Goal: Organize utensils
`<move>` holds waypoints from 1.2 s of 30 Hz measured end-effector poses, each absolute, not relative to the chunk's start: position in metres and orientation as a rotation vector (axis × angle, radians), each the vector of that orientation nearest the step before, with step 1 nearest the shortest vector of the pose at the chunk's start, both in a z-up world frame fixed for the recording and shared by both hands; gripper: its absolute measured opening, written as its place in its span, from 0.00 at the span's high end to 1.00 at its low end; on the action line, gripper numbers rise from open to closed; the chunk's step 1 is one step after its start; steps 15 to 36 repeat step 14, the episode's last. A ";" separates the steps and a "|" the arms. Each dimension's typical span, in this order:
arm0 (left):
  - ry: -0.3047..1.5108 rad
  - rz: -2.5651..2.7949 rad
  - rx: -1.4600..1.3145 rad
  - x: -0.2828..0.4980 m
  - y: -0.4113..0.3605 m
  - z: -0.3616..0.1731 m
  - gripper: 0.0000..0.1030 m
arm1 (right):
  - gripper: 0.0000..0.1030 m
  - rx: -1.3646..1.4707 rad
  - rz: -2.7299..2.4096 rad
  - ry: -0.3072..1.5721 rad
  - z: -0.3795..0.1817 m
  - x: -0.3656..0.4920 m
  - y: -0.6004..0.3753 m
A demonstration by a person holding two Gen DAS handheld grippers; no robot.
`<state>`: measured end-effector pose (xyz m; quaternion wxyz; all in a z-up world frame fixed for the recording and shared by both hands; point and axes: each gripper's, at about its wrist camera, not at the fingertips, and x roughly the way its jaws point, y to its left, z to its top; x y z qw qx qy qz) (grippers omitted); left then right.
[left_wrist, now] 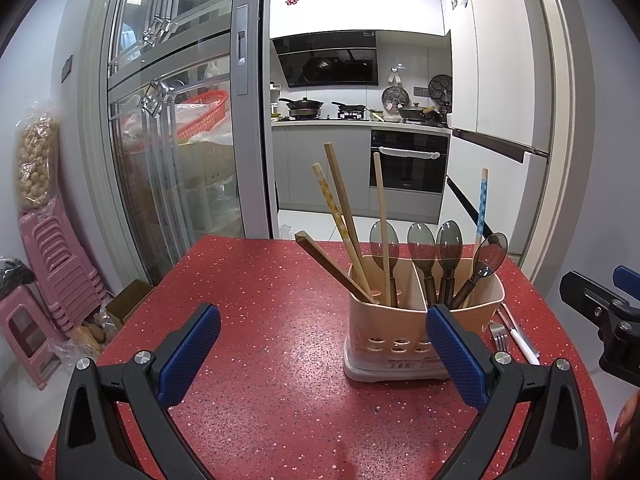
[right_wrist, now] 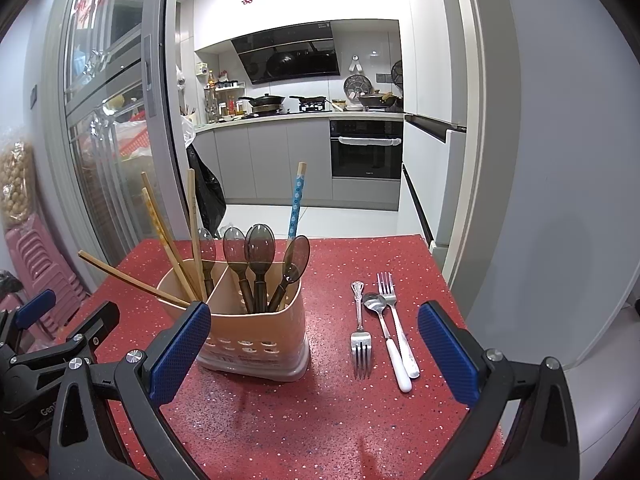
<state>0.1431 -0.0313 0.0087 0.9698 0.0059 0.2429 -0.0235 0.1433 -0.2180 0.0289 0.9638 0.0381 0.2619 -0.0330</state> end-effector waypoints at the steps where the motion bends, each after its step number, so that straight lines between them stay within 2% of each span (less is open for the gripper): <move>1: 0.491 -0.051 0.010 0.143 -0.031 0.008 0.00 | 0.00 0.078 -0.065 0.531 0.029 0.144 -0.218; 36: 0.480 -0.070 -0.008 0.142 -0.029 0.008 0.00 | 0.00 0.077 -0.067 0.528 0.033 0.141 -0.219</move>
